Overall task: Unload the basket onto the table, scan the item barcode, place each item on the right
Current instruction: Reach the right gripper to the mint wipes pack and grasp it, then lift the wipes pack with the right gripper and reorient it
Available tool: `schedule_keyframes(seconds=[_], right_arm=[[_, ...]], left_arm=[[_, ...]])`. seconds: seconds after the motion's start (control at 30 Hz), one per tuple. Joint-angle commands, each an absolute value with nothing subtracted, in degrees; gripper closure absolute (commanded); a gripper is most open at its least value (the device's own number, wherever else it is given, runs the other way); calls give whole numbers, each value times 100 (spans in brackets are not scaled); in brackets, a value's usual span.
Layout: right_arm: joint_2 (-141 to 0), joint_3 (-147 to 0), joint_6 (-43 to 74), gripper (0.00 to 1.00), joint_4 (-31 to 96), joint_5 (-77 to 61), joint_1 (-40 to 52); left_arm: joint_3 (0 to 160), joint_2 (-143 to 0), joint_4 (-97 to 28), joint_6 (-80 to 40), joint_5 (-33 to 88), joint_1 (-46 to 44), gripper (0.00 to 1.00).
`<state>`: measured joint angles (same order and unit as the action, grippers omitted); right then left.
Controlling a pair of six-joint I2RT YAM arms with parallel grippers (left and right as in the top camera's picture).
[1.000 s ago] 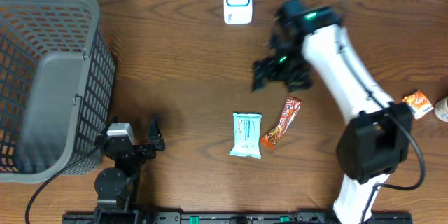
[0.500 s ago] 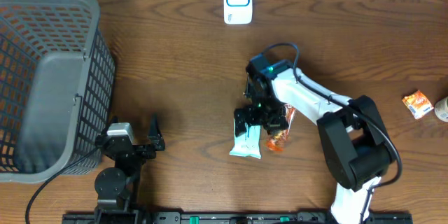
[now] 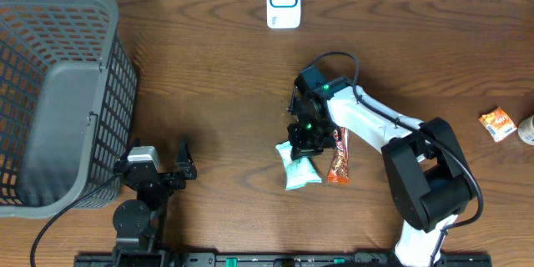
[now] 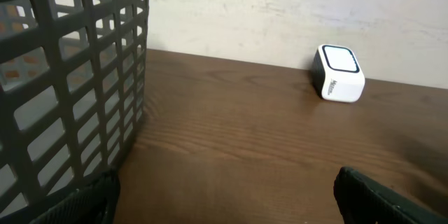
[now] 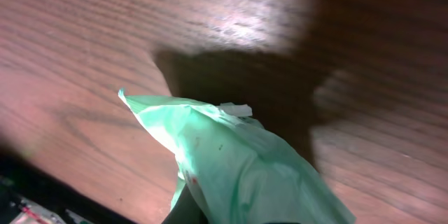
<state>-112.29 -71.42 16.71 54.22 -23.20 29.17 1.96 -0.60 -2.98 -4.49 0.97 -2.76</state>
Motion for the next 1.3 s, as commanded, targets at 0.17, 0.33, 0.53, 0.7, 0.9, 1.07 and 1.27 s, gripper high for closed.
schedule_keyframes(seconds=[0.17, 0.33, 0.53, 0.7, 0.9, 1.07, 1.27], right_arm=[[-11111, -8444, 3148, 98, 6479, 1017, 3127], [-11144, -8333, 5524, 98, 6582, 2353, 3474], [-11161, -8329, 6407, 98, 6584, 3129, 3916], [-11166, -8329, 7199, 98, 6726, 2300, 4058], [-11163, -8329, 7231, 98, 7107, -731, 3841], [-11163, -8329, 8252, 98, 7743, -2228, 3726], [-11166, -8329, 9144, 98, 7881, -3833, 3256]], left_arm=[[23, -34, -397, -460, 64, -255, 2], [23, -34, -397, -462, 64, -252, 2], [23, -34, -397, -462, 64, -255, 2], [23, -34, -397, -462, 64, -252, 2], [23, -34, -397, -462, 64, -252, 2], [23, -34, -397, -462, 64, -252, 2], [23, -34, -399, -462, 64, -255, 2]])
